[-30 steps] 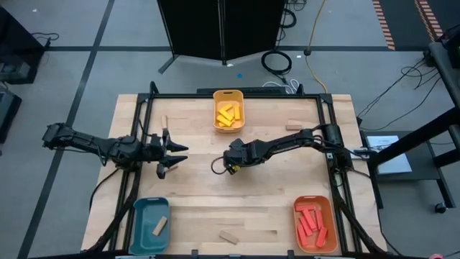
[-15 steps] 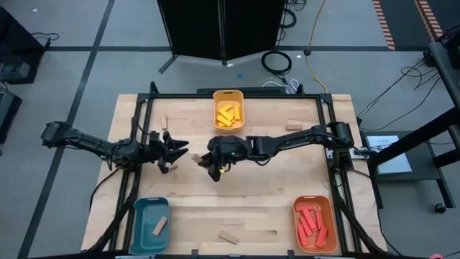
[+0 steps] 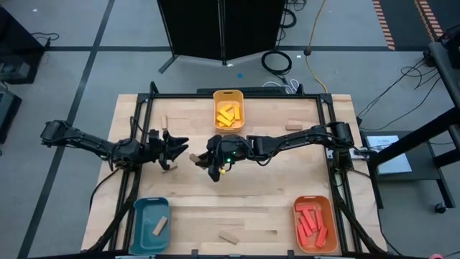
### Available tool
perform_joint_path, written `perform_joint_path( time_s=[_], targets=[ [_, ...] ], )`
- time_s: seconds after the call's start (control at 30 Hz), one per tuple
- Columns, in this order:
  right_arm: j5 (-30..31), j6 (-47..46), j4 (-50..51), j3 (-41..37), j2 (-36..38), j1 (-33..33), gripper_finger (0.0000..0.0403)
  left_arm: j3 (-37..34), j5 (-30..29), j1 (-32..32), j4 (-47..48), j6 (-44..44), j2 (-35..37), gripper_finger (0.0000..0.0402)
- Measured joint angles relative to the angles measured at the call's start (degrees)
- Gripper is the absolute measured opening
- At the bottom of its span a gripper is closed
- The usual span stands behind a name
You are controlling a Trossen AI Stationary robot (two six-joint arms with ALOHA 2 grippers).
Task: Sort blocks
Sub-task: Put the brown block into the blue bin
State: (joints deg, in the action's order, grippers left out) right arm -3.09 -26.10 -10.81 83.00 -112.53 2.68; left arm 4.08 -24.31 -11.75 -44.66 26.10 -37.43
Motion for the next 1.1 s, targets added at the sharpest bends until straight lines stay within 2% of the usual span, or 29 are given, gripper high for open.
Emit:
perform_joint_path(
  time_s=[0.23,0.47,0.77,0.87,1.1],
  targets=[
    [-0.06,1.66,-1.39,0.00,0.00,-0.77,0.0045,0.06,5.18,-0.02,-3.16,1.80,-0.36,0.0183],
    [-0.29,2.81,-2.15,0.00,0.00,-0.72,0.0045,0.07,9.23,-0.02,-4.91,4.07,-4.21,0.0184],
    [-0.26,2.81,-2.25,0.00,0.00,-0.76,0.0045,0.15,10.61,-0.02,-11.24,3.19,-10.81,0.0188],
    [-0.26,2.81,-2.25,0.00,0.00,-0.76,0.0045,0.15,10.33,-0.02,-12.07,3.61,-13.10,0.0211],
    [0.13,2.62,-2.25,0.00,0.00,-0.85,0.0045,0.23,7.16,0.00,-18.06,4.88,-17.27,0.0293]
  ],
)
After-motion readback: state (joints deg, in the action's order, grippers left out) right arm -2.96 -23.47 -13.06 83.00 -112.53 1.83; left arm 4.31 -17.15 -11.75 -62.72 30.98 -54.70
